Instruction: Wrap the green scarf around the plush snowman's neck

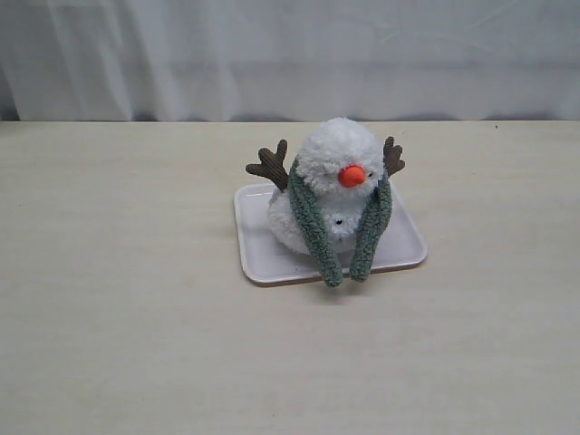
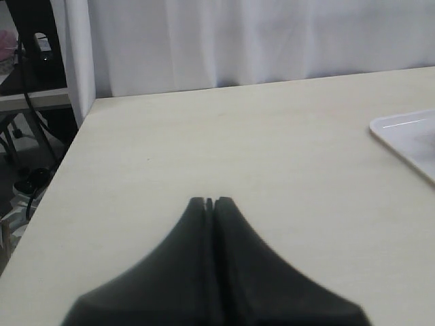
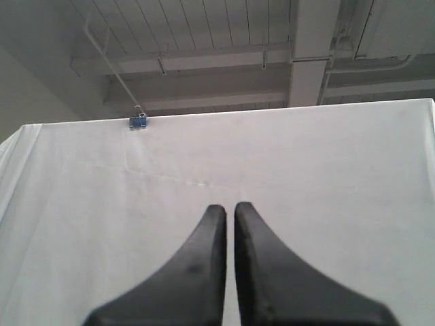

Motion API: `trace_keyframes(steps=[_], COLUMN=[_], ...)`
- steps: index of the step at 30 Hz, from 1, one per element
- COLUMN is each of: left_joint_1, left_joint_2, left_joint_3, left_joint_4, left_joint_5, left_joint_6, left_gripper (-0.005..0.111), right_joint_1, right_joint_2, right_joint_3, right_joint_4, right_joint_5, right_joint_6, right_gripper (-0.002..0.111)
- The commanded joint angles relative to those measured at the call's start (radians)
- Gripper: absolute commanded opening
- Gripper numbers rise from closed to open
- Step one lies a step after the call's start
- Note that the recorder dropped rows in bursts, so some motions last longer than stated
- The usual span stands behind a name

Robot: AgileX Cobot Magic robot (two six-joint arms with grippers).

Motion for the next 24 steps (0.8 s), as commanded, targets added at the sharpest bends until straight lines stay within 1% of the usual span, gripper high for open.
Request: trace_keyframes(steps=[1, 8, 15, 24], left_joint_1=[-0.003, -0.003, -0.003, -0.003], left_joint_2=[-0.002, -0.002, -0.002, -0.002], left_joint_3=[0.003, 0.003, 0.003, 0.003], left_joint_4=[-0.002, -0.002, -0.002, -0.002], left_joint_5=[-0.012, -0.012, -0.012, -0.012], left_joint_6=[-0.002, -0.002, -0.002, -0.002], left_gripper=[0.000, 0.000, 0.000, 0.000], right_joint_1=[-0.010, -0.110, -0.108, -0.108], right_joint_2=[-0.003, -0.003, -0.003, -0.003], right_joint_3=[0.069, 0.151, 0.234, 0.335], right_joint_4=[-0.014, -0.014, -0.014, -0.014], right_joint_5=[-0.020, -0.001, -0.060, -0.060], right_joint_6=[-0.005, -0.005, -0.005, -0.005], right_gripper=[0.004, 0.004, 0.004, 0.004])
